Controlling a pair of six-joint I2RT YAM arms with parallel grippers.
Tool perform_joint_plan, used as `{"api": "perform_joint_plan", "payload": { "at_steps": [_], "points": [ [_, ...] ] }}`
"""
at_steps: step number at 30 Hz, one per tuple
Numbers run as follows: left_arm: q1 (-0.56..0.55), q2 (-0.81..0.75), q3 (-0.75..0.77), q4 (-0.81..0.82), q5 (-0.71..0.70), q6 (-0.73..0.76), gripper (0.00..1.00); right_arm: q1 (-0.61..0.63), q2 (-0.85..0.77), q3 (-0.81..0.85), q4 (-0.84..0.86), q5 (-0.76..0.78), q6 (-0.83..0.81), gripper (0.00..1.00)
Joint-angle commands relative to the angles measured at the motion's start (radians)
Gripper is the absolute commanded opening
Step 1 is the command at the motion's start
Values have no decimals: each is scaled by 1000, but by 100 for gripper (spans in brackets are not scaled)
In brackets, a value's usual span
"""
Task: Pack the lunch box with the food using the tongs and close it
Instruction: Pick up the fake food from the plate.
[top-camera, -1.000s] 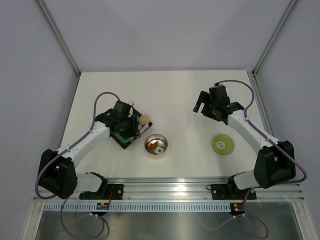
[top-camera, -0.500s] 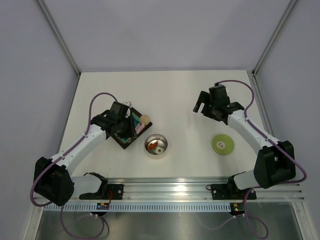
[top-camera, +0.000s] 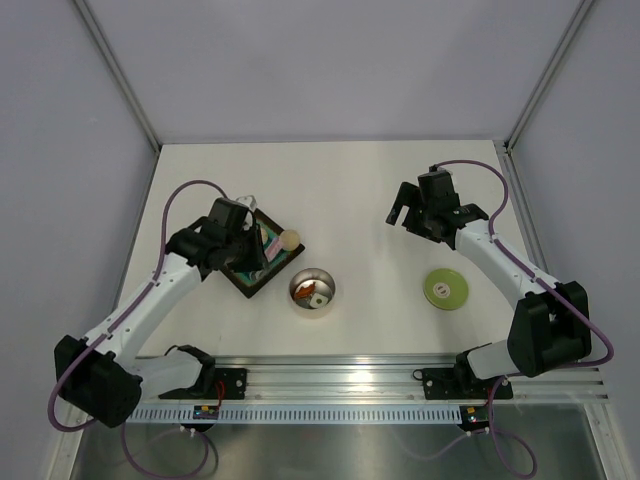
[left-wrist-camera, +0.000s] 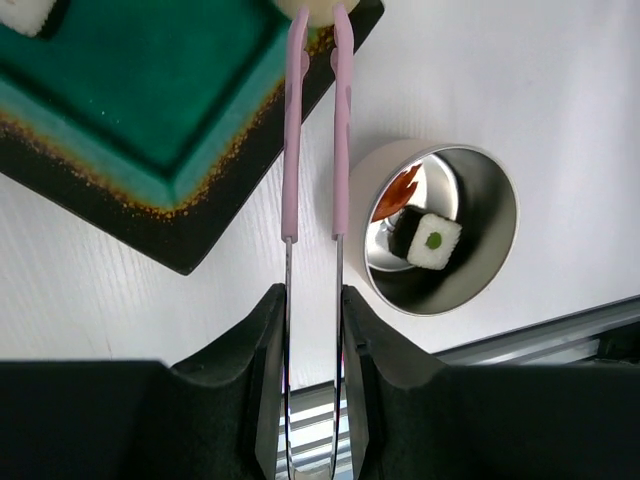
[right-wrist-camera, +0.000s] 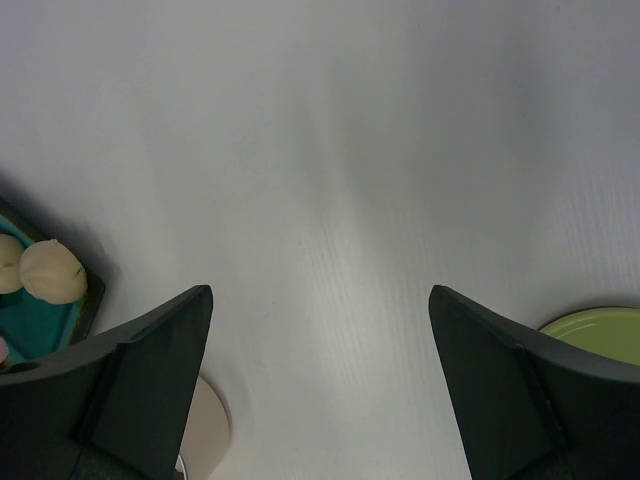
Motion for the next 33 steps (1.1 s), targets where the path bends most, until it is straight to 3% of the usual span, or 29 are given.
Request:
{"api": "perform_joint_plan", "payload": {
  "at_steps": [1,9,14,26,33],
  "points": [
    [5,30,116,59,2,11,0,3,-8,7,20,-17,5,97],
    [5,275,212,165,6,5,0,3,-17,15,5,-12,2,97],
    [5,348,207,164,2,6,0,3,-33,19,-12,8,-9,97],
    [5,169,97,50,-45,22,0,3,-10,24,5,-9,-3,97],
    [5,124,106,-10,-99,40,0,3,15,18,25,-23,8,97]
  ]
}}
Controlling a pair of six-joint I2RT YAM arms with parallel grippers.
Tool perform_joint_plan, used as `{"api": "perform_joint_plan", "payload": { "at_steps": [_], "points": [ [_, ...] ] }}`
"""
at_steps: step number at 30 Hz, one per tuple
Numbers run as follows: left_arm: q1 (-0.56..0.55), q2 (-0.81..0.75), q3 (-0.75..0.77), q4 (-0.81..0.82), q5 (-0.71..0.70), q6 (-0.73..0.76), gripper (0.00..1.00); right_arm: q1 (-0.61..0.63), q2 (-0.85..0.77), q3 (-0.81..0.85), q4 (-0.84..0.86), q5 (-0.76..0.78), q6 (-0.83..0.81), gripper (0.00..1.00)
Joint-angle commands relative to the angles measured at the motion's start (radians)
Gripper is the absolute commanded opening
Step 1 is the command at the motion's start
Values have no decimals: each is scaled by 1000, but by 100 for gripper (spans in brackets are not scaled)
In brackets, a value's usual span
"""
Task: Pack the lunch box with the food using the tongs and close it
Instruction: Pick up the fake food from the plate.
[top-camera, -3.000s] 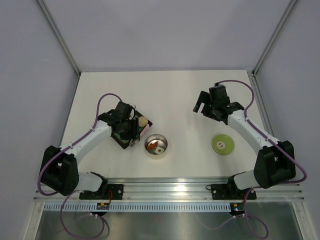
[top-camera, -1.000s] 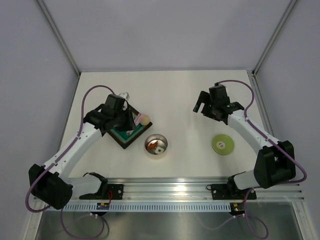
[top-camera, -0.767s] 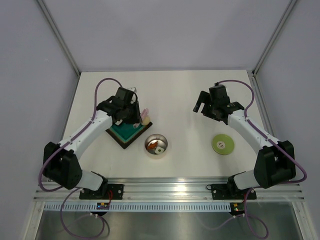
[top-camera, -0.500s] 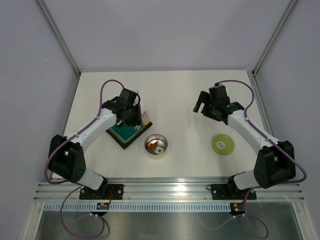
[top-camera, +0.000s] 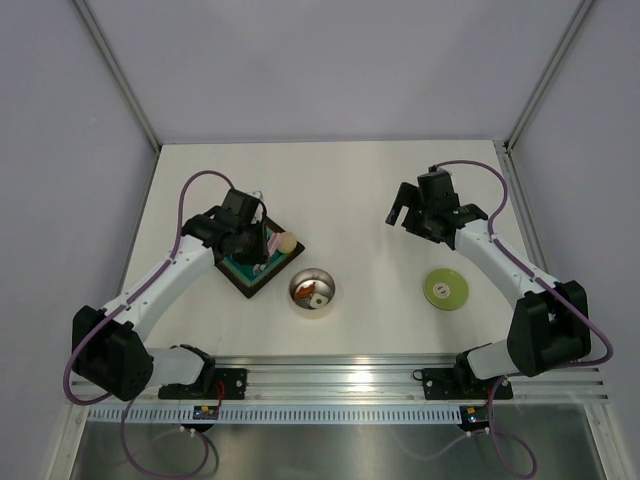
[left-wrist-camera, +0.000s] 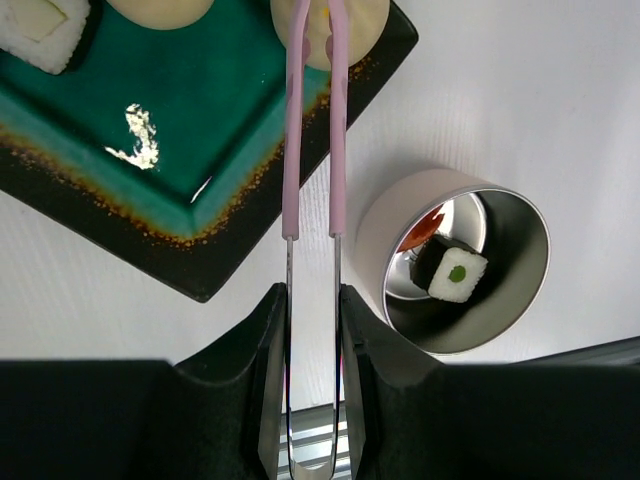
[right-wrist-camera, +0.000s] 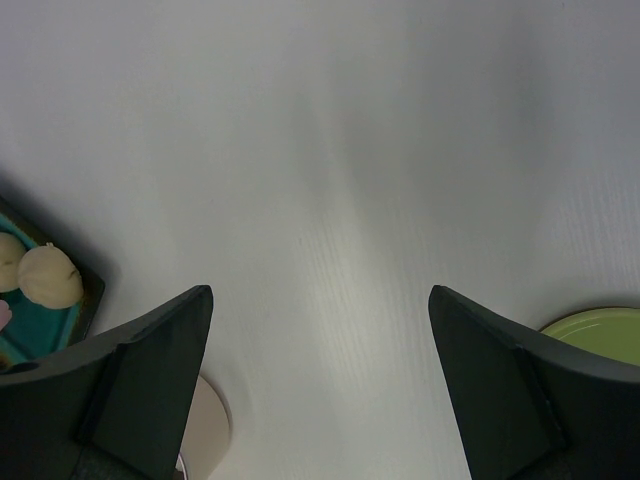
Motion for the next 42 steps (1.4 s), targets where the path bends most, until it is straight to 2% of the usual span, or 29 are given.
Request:
{"api": "perform_joint_plan", "payload": {
  "at_steps": [1,13,16,21,22,28,32,34,42],
  "points": [
    [5,-33,17,-19,-50,24,0,4,21,19,26,-29,11,96],
    [5,-88,88,-22,-56,20,0,4,4,21,12,-11,10,96],
    [5,-103,80,-25,-59,12,8,4,-2,19,8,-9,8,96],
    [5,-117,27,-2,-19,3,30,4,-10,21,0,-2,5,96],
    [5,-119,16,10,-18,0,32,4,-10,21,0,-2,5,97],
    [5,-111,-44,82,73,-21,33,6,-4,21,3,-9,8,96],
    [5,-96,-55,99,83,-23,34,4,-8,18,2,-3,7,97],
    [5,-85,-62,106,90,-25,39,4,-7,21,0,-5,7,96],
    [5,-70,-84,122,64,-32,41,4,4,27,3,-11,8,96]
  ]
}}
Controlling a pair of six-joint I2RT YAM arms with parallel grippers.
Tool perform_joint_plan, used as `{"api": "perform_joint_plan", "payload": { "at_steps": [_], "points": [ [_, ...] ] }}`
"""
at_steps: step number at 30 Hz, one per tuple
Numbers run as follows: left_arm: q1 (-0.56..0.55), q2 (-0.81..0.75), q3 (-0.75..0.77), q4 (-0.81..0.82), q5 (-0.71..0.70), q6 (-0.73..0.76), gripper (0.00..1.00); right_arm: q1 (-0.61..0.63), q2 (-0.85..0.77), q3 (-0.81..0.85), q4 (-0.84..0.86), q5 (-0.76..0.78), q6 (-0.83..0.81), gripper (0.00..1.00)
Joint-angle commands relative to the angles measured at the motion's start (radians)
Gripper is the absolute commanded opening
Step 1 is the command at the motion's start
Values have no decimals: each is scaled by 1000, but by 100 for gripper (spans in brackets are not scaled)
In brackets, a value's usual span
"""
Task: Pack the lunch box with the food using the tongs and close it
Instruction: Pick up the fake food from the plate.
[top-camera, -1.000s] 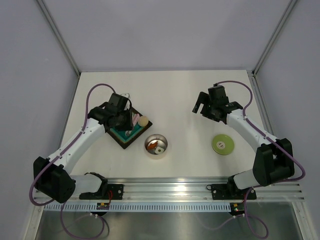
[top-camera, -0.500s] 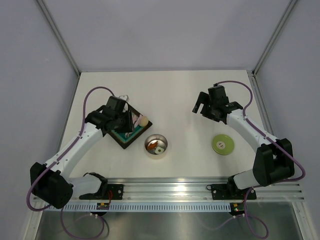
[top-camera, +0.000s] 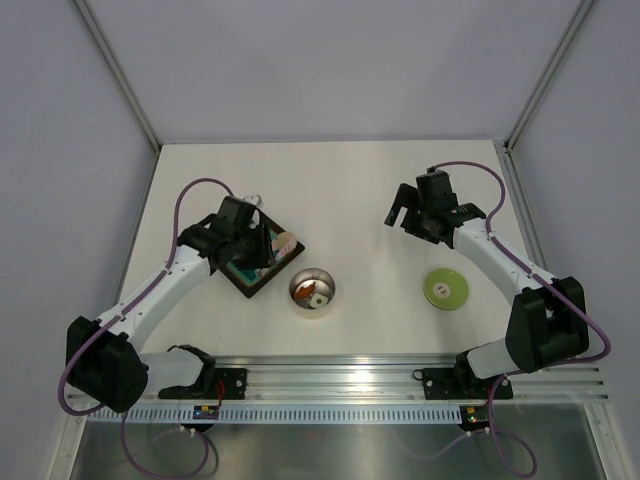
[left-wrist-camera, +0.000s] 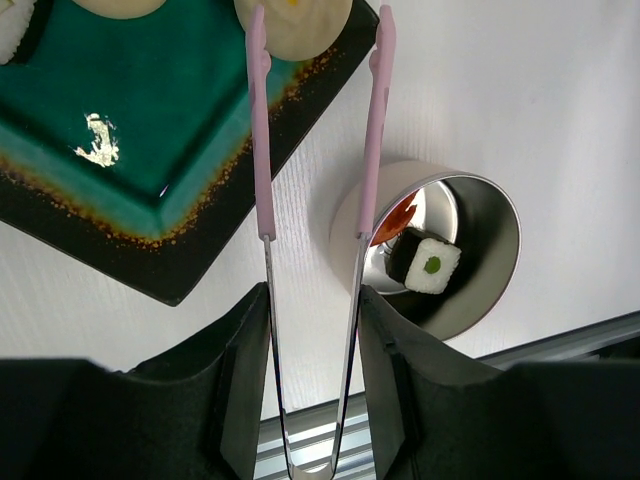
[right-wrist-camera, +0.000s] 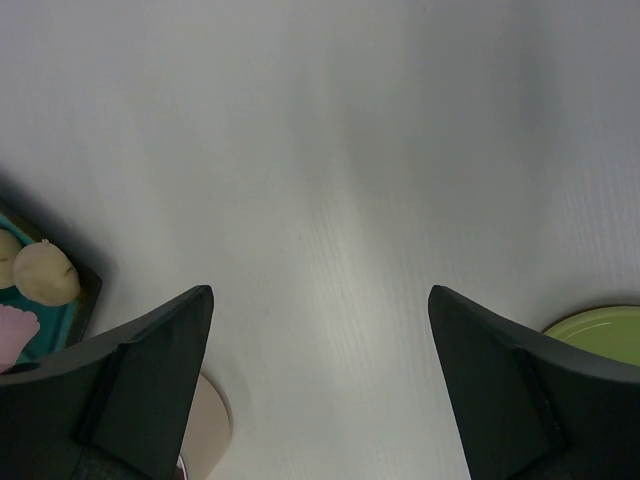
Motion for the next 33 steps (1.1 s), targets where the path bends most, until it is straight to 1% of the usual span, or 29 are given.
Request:
{"api": "perform_joint_plan", "payload": {
  "at_steps": [1,5,17,21,22,28,32,33],
  "points": [
    [5,0,-5,54,1,-10,41,4,-19,27,4,5,1,96],
    [5,8,-13,55,-27,-8,41,6,-16,33,4,4,-2,96],
    [7,65,-29,104,-52,-11,41,6,-16,42,-4,7,-7,96],
    [5,66,-29,109,-67,-16,41,6,-17,39,-4,5,-4,96],
    [5,66,-29,109,-96,-16,41,4,-17,39,-6,5,-5,96],
    [5,68,-20,107,-110,-30,41,6,-17,38,-3,7,-2,96],
    [5,72,-29,114,-119,-30,42,6,-19,36,-3,10,-4,96],
    [5,74,-31,115,-118,-30,44,6,-17,36,-4,10,-4,96]
  ]
}}
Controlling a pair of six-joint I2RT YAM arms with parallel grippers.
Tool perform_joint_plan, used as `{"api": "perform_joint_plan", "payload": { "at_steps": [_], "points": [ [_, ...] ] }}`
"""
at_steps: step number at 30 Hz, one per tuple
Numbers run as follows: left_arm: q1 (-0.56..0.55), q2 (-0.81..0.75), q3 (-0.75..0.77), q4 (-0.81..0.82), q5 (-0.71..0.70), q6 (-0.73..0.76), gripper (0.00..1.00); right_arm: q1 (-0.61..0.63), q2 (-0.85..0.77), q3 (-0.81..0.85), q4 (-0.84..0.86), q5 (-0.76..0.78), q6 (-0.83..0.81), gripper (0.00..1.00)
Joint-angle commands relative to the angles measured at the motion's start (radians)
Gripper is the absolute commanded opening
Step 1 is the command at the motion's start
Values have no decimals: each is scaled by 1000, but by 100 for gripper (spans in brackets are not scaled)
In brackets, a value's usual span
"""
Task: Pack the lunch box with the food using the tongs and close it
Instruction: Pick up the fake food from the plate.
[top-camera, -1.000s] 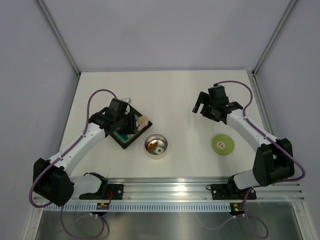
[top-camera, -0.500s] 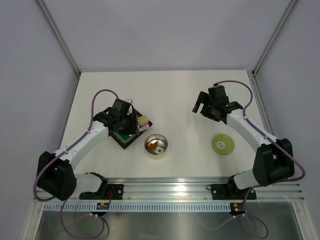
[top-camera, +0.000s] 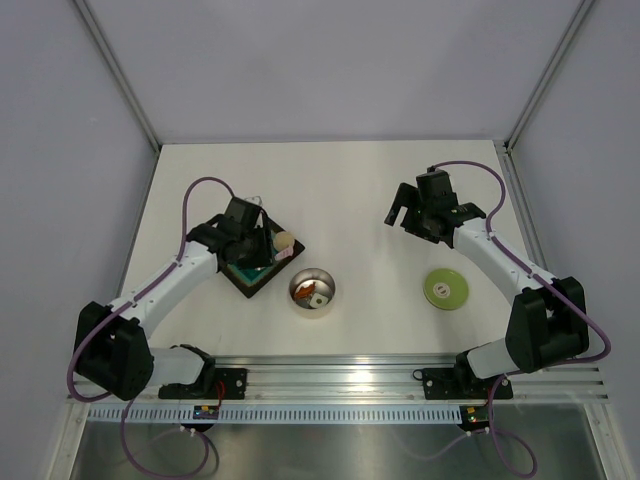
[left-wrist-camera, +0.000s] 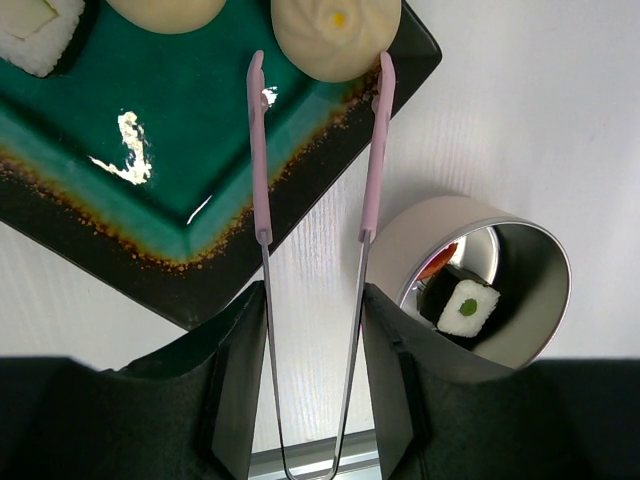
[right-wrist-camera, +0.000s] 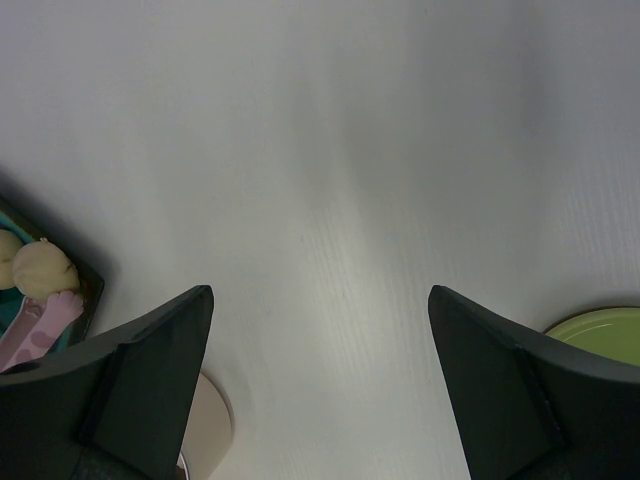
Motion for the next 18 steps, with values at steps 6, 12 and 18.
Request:
{"api": "perform_joint_plan", "payload": {
  "at_steps": [6,12,18],
  "points": [
    [5,26,-14,88,-33,-9,45,6,-16,35,-4,5,1,96],
    [5,55,-3,115,-26,-8,44,7,-19,34,-4,7,-1,96],
    [5,70,3,114,-21,-5,38,7,-25,29,-8,14,-2,96]
  ]
}}
